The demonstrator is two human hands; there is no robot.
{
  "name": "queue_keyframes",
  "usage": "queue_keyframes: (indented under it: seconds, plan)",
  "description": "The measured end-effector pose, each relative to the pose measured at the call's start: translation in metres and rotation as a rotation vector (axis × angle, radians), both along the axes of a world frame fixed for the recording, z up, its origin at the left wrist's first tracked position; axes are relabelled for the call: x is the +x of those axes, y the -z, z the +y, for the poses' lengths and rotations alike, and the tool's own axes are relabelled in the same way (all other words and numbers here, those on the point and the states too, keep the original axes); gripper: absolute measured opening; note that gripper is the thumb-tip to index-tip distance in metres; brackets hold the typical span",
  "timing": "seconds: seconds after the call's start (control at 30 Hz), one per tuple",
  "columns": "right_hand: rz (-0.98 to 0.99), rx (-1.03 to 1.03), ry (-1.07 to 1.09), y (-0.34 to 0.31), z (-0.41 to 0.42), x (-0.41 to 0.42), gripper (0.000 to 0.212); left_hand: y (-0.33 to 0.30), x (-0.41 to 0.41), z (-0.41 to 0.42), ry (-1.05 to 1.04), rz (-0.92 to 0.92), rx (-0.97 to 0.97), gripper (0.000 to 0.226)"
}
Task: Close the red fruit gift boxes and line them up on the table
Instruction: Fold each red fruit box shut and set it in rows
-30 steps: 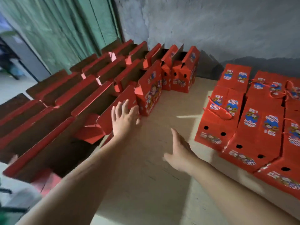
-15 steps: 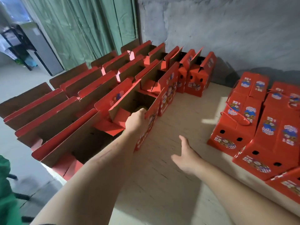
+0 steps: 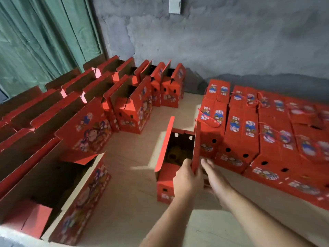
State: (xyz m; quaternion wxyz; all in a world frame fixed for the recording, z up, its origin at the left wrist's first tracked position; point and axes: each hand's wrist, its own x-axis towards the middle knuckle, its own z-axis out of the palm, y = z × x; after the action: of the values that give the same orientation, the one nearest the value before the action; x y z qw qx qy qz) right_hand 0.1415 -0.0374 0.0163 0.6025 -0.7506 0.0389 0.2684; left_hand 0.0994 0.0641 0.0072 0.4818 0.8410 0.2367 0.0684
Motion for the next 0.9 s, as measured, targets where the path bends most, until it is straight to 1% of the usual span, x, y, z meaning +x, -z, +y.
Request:
queue_keyframes:
  seconds: [0.1, 0.2, 0.3, 0.37, 0.43, 0.47, 0.53, 0.57, 0.63, 0.67, 0.7, 0.73, 0.77, 0.8, 0.83, 0.87, 0.9]
  plan:
    - [-0.021, -0.016, 0.042, -0.003, -0.038, -0.018, 0.030, 0.003, -0.023, -0.046, 0.114, 0.000, -0.039, 0.021]
    - [-0.028, -0.038, 0.153, 0.003, -0.085, -0.039, 0.035, 0.002, -0.048, -0.090, 0.219, 0.017, -0.100, 0.022]
    - [-0.028, -0.006, 0.284, 0.014, -0.133, -0.059, 0.038, -0.002, -0.072, -0.135, 0.305, 0.046, -0.158, 0.020]
    - [-0.031, -0.070, 0.325, 0.020, -0.160, -0.069, 0.044, -0.005, -0.089, -0.162, 0.385, 0.073, -0.199, 0.020]
    - [-0.100, -0.225, 0.318, 0.025, -0.185, -0.079, 0.050, -0.010, -0.101, -0.181, 0.486, 0.107, -0.208, 0.019]
    - [-0.129, -0.245, 0.290, 0.027, -0.193, -0.083, 0.051, -0.011, -0.104, -0.188, 0.534, 0.108, -0.199, 0.019]
    - [-0.157, -0.236, 0.267, 0.023, -0.204, -0.094, 0.047, -0.014, -0.107, -0.194, 0.624, 0.102, -0.137, 0.019]
    - [-0.151, -0.225, 0.307, 0.021, -0.207, -0.095, 0.043, -0.016, -0.107, -0.194, 0.656, 0.088, -0.077, 0.026]
    - [-0.125, -0.197, 0.369, 0.015, -0.204, -0.098, 0.034, -0.020, -0.107, -0.185, 0.677, -0.003, 0.058, 0.040]
    - [-0.165, -0.186, 0.379, 0.011, -0.201, -0.103, 0.031, -0.022, -0.106, -0.179, 0.646, -0.086, 0.117, 0.042]
    - [-0.280, -0.242, 0.376, 0.009, -0.202, -0.108, 0.033, -0.025, -0.105, -0.171, 0.599, -0.178, 0.185, 0.040]
    - [-0.428, -0.367, 0.360, 0.002, -0.202, -0.109, 0.046, -0.024, -0.103, -0.163, 0.543, -0.285, 0.271, 0.038]
    - [-0.622, -0.492, 0.305, -0.006, -0.200, -0.106, 0.059, -0.020, -0.101, -0.155, 0.496, -0.360, 0.361, 0.036]
    - [-0.820, -0.622, 0.220, -0.015, -0.197, -0.098, 0.066, -0.015, -0.098, -0.150, 0.455, -0.395, 0.436, 0.035]
    - [-0.982, -0.756, 0.112, -0.021, -0.191, -0.087, 0.067, -0.011, -0.096, -0.147, 0.421, -0.371, 0.509, 0.035]
    - [-1.030, -0.893, -0.032, -0.028, -0.184, -0.072, 0.066, -0.007, -0.094, -0.145, 0.416, -0.302, 0.561, 0.035]
    - [-0.979, -1.028, -0.185, -0.034, -0.176, -0.056, 0.067, -0.004, -0.095, -0.147, 0.433, -0.211, 0.599, 0.035]
